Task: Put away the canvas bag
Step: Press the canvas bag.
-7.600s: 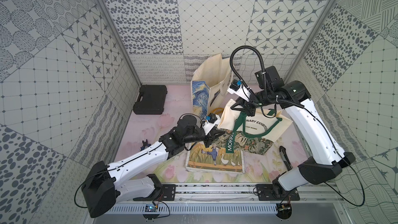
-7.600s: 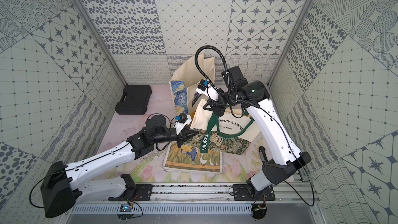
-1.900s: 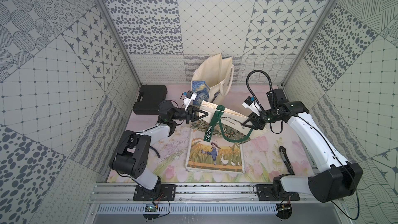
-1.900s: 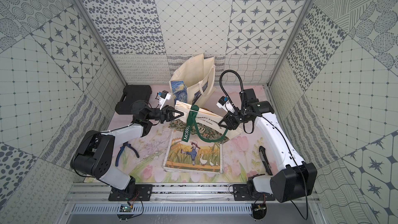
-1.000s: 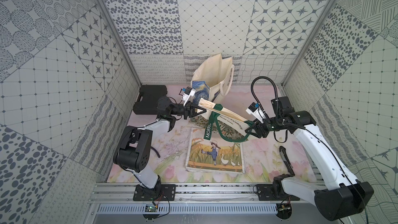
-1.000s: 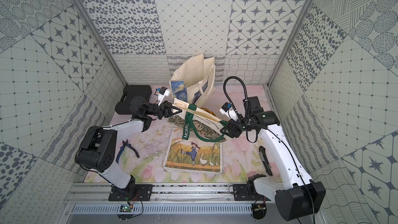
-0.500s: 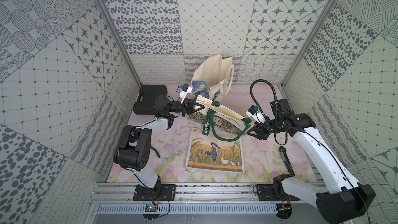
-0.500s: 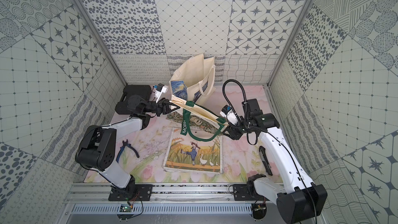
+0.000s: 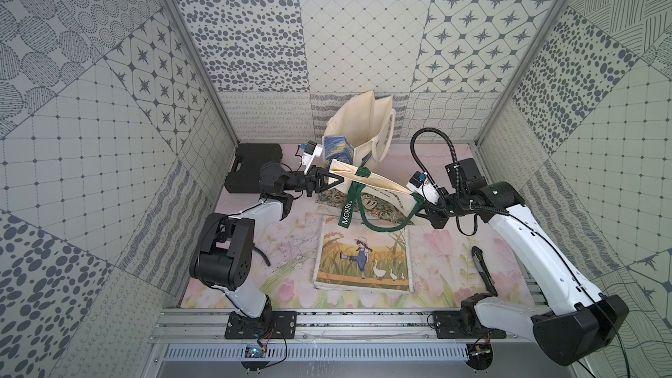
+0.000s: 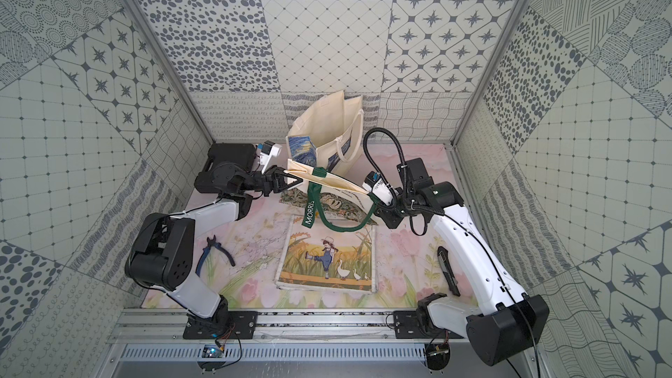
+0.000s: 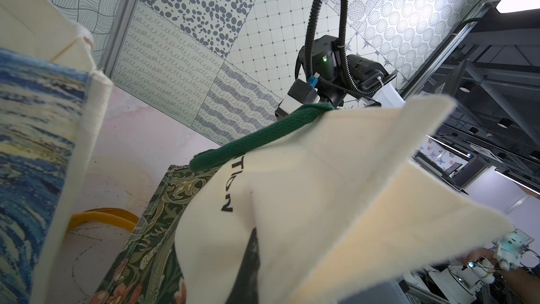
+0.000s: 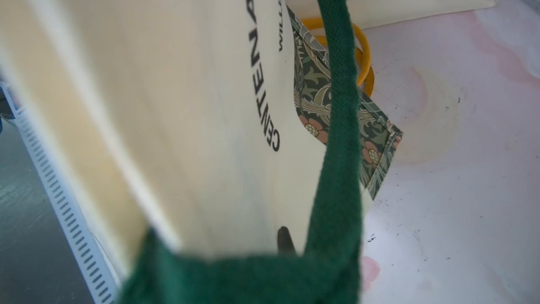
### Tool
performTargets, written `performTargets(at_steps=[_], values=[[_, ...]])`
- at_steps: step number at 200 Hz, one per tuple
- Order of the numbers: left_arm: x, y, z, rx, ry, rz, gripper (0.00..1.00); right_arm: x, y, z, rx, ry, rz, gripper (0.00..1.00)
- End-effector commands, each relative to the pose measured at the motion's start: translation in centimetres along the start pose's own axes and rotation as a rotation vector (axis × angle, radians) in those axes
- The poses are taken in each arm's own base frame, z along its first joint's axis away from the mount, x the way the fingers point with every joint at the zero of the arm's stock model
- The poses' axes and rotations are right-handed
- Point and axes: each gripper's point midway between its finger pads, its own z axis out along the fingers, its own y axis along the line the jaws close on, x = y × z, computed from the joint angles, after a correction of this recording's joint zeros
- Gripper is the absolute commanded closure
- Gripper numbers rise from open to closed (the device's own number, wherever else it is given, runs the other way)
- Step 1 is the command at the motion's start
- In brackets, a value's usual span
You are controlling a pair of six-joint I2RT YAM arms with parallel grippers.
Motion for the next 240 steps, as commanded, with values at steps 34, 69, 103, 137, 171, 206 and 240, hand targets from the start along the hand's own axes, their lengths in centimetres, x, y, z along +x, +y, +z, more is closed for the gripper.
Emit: performTargets(at_steps=[34, 69, 103, 137, 171, 206, 240], values=[[-3.0, -0.1, -0.2, -0.036, -0.114, 0.039, 0.93, -2.2, 1.5, -1.5, -0.071, -0.081, -0.01, 1.0], [-3.9, 0.0, 0.6, -0.025, -0.136, -0.03, 0.75, -3.7, 5.9, -4.5, -0.28, -0.151, 0.016, 1.0], [-4.1, 0.0, 0.8, -0.026, -0.145, -0.026, 0.46, -3.5, 10.6, -6.4, -0.448, -0.158, -0.035, 1.0], [-4.2, 0.0, 0.6, -0.059, -0.154, -0.007, 0.28, -3.0, 11.9, -8.1, -0.437, -0.207, -0.048, 1.0], [-4.0, 1.6, 0.2, -0.175, -0.148, -0.087, 0.0, -2.3, 11.6, -8.2, -0.398, -0.186, -0.004, 1.0], [-3.7, 2.3, -1.0, -0.375, -0.143, -0.082, 0.0, -2.8, 9.7, -8.0, -0.333, -0.203, 0.077, 1.0], [-3.6, 3.1, -3.6, -0.618, -0.156, -0.125, 0.0, -4.3, 4.8, -9.4, -0.116, -0.291, 0.223, 1.0]])
